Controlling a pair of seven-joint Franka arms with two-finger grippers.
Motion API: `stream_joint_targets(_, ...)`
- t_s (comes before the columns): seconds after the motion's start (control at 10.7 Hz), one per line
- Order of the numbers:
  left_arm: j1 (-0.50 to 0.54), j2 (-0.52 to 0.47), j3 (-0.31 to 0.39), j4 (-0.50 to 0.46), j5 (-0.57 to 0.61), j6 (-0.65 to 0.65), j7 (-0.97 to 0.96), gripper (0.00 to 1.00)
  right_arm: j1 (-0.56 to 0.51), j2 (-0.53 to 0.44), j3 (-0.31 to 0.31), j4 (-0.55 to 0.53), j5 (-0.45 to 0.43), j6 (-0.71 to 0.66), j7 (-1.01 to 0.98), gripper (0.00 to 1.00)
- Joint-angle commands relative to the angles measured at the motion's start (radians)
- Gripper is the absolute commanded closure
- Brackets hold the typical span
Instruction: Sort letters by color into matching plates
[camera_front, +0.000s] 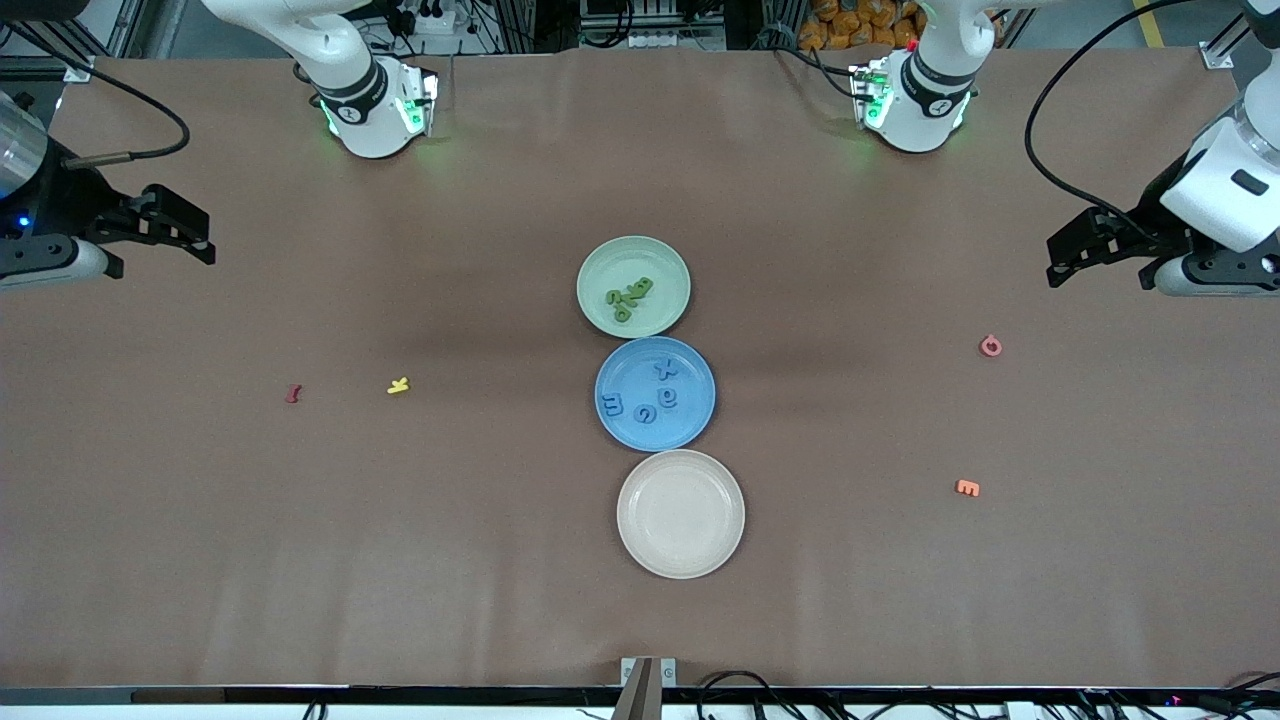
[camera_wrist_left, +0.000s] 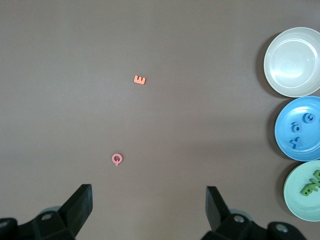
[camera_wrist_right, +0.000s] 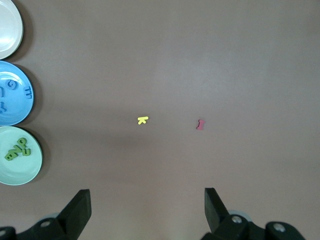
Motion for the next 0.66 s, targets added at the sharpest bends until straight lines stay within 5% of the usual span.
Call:
stream_joint_targets(0.0,0.003,0.006,-0.002,0.016,0.011,-0.019,0.01,0.0,0.008,-0.01,-0.009,0.007,-0.015,-0.039,-0.009,0.0)
stream_joint_targets(0.56,0.005,0.006,-0.002,0.016,0.011,-0.019,0.01,0.0,0.007,-0.002,-0.009,0.006,-0.015,-0.03,-0.009,0.0)
